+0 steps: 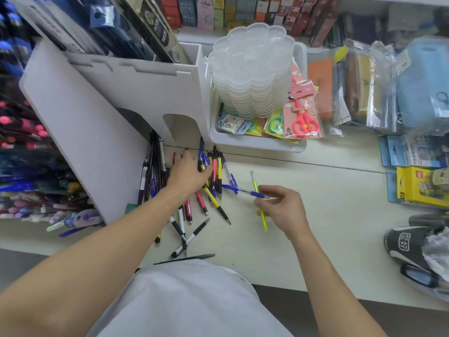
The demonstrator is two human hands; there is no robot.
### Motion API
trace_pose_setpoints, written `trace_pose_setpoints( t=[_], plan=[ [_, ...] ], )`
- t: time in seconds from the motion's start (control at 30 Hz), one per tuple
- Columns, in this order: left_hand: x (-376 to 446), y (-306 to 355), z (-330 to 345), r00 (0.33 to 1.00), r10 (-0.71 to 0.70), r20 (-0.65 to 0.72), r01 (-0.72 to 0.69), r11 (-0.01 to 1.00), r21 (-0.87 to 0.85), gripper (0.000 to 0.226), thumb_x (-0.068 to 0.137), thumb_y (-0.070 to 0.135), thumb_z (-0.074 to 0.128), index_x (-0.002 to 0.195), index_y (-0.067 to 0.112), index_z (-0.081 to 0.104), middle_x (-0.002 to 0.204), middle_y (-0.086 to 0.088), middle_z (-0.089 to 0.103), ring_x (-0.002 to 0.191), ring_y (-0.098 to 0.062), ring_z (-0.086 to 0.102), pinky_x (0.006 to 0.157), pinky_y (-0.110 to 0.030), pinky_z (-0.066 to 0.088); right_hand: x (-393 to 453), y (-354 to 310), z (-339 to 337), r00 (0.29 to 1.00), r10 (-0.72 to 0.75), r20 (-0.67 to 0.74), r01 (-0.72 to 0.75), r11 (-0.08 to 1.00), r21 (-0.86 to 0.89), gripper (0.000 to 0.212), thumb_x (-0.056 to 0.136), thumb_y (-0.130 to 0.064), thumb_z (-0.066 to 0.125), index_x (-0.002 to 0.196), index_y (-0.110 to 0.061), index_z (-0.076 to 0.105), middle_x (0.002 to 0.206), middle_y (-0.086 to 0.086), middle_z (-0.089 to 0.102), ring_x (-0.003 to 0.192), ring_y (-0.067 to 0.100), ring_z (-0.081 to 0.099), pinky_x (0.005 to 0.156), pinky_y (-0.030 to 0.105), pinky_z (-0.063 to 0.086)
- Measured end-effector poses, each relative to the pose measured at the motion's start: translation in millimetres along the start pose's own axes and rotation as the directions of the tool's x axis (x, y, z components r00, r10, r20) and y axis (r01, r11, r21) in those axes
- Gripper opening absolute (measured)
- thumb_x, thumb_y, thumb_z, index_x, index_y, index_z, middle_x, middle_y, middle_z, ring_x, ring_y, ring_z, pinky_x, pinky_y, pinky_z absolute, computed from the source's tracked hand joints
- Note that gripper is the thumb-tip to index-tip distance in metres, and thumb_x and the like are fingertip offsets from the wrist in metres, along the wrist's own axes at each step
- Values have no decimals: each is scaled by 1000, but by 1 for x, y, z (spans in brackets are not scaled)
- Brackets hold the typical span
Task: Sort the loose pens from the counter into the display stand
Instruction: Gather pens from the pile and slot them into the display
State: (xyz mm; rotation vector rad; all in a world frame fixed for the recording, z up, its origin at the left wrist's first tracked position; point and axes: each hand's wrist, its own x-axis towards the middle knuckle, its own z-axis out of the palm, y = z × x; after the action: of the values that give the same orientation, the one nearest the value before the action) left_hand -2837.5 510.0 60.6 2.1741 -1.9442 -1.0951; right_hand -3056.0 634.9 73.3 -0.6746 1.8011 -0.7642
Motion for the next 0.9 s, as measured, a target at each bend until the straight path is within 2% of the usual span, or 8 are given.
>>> trace_pose_setpoints(
  t=[0.07, 0.17, 0.4, 0.5, 0.6, 0.7, 0.8, 0.9],
  plan=[
    [-16, -2, -1, 1000, -6, -8, 6, 999, 37, 74, 86, 52, 70, 136, 4, 43, 138, -16, 45, 121, -28, 53, 93, -36, 48, 9, -7, 8, 998, -48, 34, 53, 990, -132, 29, 79, -7, 81, 101, -25, 76, 89, -3, 78, 72, 20, 75, 75, 30, 61],
    [-30, -8, 5, 998, -53, 34, 52, 998, 31, 64, 85, 45, 75, 126, 8, 43, 106, -7, 62, 87, -20, 63, 71, -32, 53, 14, -12, 15, 988, -81, 132, 115, 953, -280, 28, 80, -8, 79, 104, -23, 76, 97, -9, 75, 78, 14, 73, 76, 28, 60],
    [-34, -18, 12, 975, -200, 91, 219, 930, -295, 42, 80, 13, 80, 111, 14, 52, 89, -8, 69, 69, -23, 74, 70, -44, 63, 3, -2, 7, 971, -61, 230, 162, 877, -452, 28, 81, -11, 77, 106, -23, 74, 96, -10, 70, 76, 5, 69, 64, 7, 48],
    [-35, -14, 13, 982, -185, 42, 190, 947, -260, 16, 82, 11, 78, 83, 12, 62, 82, -12, 72, 69, -23, 74, 71, -39, 62, -3, 2, 10, 977, -48, 209, 137, 891, -433, 27, 84, -12, 76, 107, -26, 74, 95, -12, 71, 79, 5, 69, 66, 7, 48],
    [-33, -13, 16, 984, -173, 34, 177, 962, -207, 21, 84, 22, 79, 71, 6, 72, 72, -5, 70, 71, -17, 69, 60, -22, 48, -8, 11, 14, 987, -8, 161, 67, 930, -360, 27, 84, -12, 73, 109, -23, 76, 96, -4, 76, 80, 12, 73, 80, 27, 59],
    [-31, -13, 21, 985, -162, 63, 172, 962, -213, 29, 86, 23, 74, 62, 6, 70, 63, -5, 62, 71, -16, 65, 64, -21, 43, -15, 23, 20, 990, 17, 142, 31, 945, -327, 28, 88, -11, 71, 113, -22, 78, 91, -4, 77, 74, 7, 74, 80, 24, 59],
    [-36, -12, 18, 988, -154, 26, 156, 962, -224, 28, 91, 25, 67, 76, 2, 72, 80, -6, 69, 66, -5, 56, 70, -23, 43, -20, 29, 20, 992, 20, 121, 17, 956, -293, 27, 89, -11, 71, 113, -21, 78, 83, -5, 78, 72, 9, 73, 70, 13, 54],
    [-37, -10, 3, 995, -101, -21, 93, 964, -250, 20, 97, 26, 58, 93, 6, 62, 85, -8, 70, 74, -21, 66, 61, -28, 48, -25, 26, 16, 997, 47, 55, -41, 993, -115, 27, 88, -6, 72, 112, -16, 78, 74, 1, 77, 64, 20, 72, 71, 25, 59]
  ],
)
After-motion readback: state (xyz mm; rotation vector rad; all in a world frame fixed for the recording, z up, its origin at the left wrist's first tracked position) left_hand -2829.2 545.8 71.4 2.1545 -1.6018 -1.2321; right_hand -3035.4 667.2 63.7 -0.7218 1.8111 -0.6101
